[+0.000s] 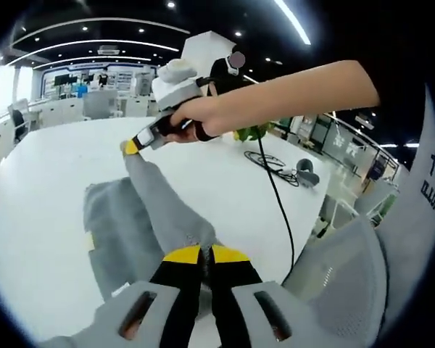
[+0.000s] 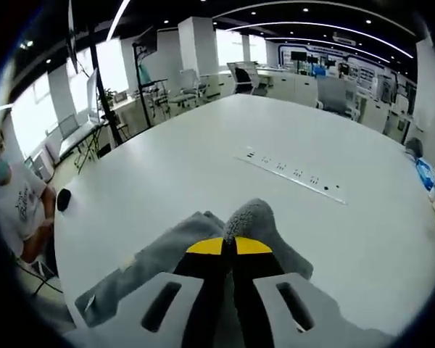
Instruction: Fold the towel on the table until its edges align and the towel forms a compact rectangular stack.
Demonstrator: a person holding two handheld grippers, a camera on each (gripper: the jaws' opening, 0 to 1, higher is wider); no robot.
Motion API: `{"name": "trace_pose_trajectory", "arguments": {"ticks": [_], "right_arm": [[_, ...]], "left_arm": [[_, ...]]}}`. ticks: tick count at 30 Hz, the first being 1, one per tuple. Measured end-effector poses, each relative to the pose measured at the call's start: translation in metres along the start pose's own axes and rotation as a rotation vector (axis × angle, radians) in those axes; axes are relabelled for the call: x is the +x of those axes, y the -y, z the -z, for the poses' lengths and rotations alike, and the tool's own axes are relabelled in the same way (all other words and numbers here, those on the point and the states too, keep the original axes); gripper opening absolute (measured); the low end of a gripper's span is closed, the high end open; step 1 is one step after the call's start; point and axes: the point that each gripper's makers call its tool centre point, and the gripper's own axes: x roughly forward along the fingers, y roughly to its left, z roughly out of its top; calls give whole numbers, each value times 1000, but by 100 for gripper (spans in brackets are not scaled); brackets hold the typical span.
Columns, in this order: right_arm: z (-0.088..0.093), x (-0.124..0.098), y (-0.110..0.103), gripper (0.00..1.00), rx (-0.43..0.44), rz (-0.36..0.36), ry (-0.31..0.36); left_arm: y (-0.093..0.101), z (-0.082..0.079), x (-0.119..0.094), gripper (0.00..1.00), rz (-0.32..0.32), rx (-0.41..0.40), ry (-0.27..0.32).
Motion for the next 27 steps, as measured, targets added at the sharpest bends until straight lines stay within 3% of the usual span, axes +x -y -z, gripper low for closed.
{"name": "trace_pose_trajectory", "arguments": {"ticks": [17,27], "right_arm": [[-18,1,-26,0,0,-16,29],[-19,20,-45,0,-21,-39,6]], "left_arm": [[-22,8,-27,4,-59,-76,45],[-47,34,-37,4,-144,-198,63]]}}
